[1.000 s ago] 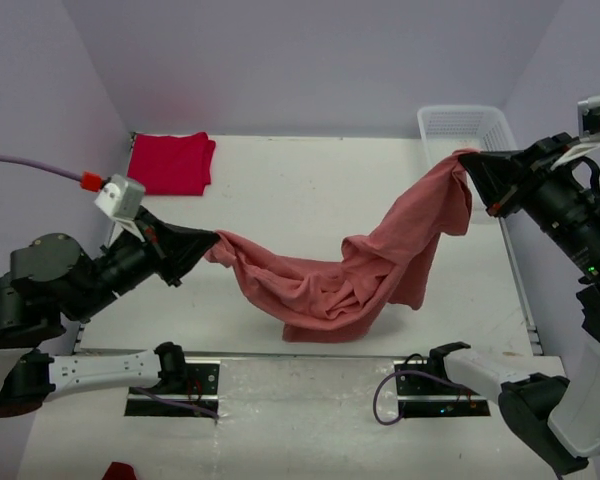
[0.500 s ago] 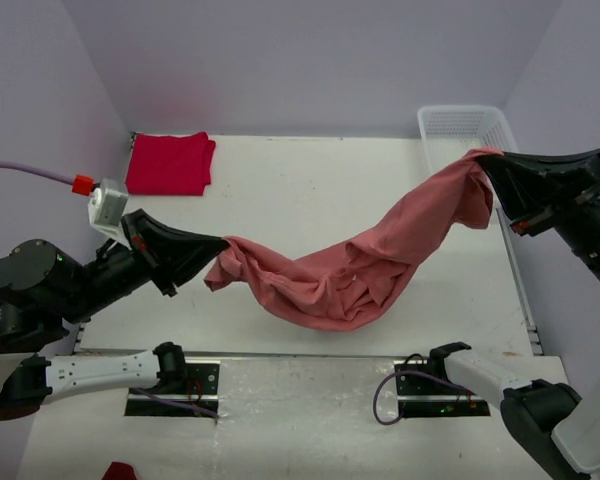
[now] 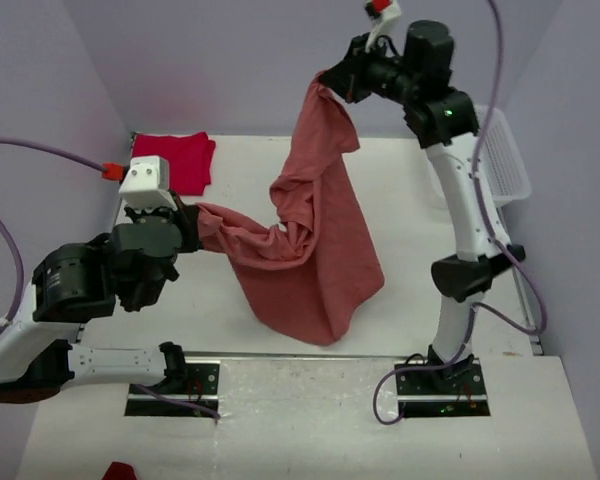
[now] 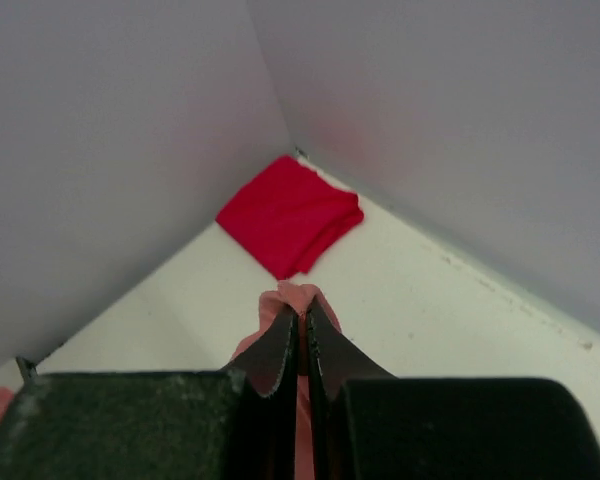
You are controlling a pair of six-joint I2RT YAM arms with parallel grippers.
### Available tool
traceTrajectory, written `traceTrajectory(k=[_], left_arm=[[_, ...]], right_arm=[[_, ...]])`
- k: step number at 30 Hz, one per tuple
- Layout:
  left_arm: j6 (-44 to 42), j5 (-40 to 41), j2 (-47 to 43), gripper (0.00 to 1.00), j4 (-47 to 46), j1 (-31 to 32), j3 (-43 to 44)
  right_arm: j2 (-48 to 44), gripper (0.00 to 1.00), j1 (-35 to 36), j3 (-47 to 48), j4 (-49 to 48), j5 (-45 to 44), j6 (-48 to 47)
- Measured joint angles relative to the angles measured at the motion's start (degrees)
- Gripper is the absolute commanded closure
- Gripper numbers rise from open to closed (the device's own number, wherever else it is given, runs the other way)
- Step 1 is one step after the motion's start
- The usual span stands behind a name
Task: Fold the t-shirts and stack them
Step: Flatten out the tshirt
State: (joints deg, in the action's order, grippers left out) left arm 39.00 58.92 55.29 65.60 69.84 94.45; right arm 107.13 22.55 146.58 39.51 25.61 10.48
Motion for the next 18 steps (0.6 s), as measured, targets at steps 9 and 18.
traceTrajectory(k=[9,18], left_arm=[[-4.6,1.5,0.8,1.0,-5.6,-1.4,-9.1],[-15.2,-12.6,7.4,1.0,-23.6,-13.7,-14.4]], right_arm=[[21.7,0.14,-1.7,-4.4,-0.5,-0.6,3.5],[4.9,0.17,-1.9,-15.8,3.7,-8.5,2.5]])
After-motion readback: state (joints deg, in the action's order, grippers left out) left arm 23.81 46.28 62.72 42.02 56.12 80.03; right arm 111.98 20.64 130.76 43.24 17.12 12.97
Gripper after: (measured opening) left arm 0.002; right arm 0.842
